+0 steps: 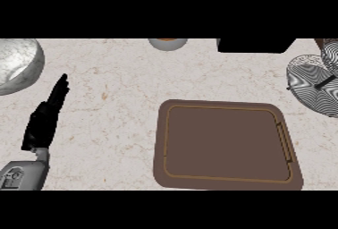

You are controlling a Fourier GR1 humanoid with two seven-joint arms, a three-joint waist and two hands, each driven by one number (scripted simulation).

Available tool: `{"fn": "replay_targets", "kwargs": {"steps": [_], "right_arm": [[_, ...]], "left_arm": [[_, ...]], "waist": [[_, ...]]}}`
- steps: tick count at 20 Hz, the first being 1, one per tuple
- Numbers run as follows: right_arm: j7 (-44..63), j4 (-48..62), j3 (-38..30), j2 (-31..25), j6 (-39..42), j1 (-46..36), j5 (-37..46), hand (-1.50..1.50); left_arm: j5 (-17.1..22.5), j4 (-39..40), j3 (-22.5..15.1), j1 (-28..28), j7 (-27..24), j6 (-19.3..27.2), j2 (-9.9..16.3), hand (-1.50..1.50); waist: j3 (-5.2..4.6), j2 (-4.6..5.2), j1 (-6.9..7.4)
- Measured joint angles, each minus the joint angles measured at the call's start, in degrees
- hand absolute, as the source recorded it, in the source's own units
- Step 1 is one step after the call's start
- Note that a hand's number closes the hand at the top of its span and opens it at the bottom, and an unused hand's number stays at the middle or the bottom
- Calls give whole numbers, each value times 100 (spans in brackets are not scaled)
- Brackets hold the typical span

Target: Pick the cupcake from the tray and place it in the tiered basket

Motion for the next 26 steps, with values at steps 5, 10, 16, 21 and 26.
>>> {"fn": "replay_targets", "kwargs": {"steps": [5, 10, 16, 21, 26], "right_arm": [[-947, 1112, -144, -164, -92, -294, -7, 150], [-1629, 1958, -303, -121, -95, -384, -133, 150], [-1639, 2703, -593, -23, 441, -595, -459, -150], [-1886, 3219, -835, -63, 426, -724, -603, -150], [-2213, 3479, -1302, -45, 274, -755, -1032, -150]], "left_arm": [[-11, -38, 74, -86, 110, -60, -2, 0], [-110, -87, 66, -15, 93, -5, -102, 0], [-168, 42, 85, 46, -78, -6, -169, 0], [-123, 35, 154, 28, -92, -100, -134, 0], [-112, 78, 202, -18, -56, -125, -152, 0]], "waist": [[1, -5, -13], [2, -6, -13], [-11, -19, -26], [-91, -62, 10], [-73, -49, -2]]}}
